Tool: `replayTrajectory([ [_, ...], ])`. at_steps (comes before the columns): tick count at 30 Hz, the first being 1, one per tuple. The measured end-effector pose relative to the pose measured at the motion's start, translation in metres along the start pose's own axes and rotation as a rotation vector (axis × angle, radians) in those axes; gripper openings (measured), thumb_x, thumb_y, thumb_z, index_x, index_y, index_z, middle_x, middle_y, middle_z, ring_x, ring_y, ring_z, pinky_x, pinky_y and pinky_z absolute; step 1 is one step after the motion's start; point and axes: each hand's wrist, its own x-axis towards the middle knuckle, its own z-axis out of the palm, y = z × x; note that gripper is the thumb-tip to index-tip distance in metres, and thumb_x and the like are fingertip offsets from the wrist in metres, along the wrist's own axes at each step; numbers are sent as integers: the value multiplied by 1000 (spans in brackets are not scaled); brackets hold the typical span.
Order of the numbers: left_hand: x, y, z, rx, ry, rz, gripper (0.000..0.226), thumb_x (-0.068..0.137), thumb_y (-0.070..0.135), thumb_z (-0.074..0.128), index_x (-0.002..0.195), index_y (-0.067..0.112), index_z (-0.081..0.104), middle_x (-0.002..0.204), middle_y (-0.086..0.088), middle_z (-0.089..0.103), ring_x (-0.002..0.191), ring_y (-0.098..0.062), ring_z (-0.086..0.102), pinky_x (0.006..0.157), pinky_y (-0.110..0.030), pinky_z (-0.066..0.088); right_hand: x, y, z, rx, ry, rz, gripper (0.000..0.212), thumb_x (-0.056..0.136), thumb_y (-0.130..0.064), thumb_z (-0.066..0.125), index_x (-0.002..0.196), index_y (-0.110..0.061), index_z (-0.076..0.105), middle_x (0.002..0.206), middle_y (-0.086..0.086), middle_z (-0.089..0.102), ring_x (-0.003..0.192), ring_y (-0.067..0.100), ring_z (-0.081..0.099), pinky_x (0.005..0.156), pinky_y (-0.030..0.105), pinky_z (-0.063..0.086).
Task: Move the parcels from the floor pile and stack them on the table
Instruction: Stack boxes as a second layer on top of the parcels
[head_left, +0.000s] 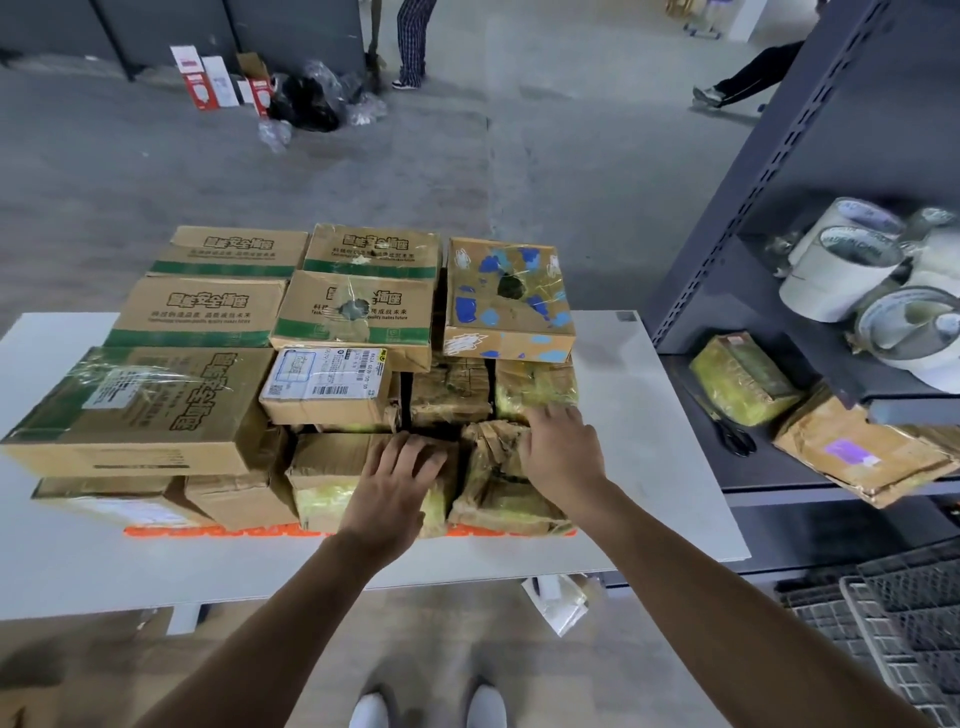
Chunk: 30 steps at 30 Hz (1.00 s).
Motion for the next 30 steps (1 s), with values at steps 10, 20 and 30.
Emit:
replayTrajectory([
  [10, -3, -6, -40, -72, 144, -157, 44, 82, 21, 36, 121, 15, 55, 122, -10, 56, 121, -31, 49, 98, -44, 47, 24, -41, -5, 186, 51, -271, 32, 99, -25, 41, 128, -17, 53, 124, 5, 55, 114, 24, 52, 88, 39, 50],
  [20, 20, -62, -93, -142, 429, -281, 33, 79, 13, 49, 109, 9, 63, 105, -11, 60, 97, -30, 53, 79, -42, 50, 56, -105, -28, 293, 136, -342, 24, 98, -22, 46, 118, -15, 57, 116, 3, 58, 107, 22, 55, 76, 30, 44],
  [30, 42, -201, -106, -280, 322, -284, 26, 87, 16, 54, 112, 15, 60, 115, -3, 53, 113, -22, 45, 94, -41, 47, 113, -203, -35, 254, 234, -298, 26, 98, -22, 48, 122, -17, 58, 116, -1, 60, 107, 16, 55, 88, 31, 50],
])
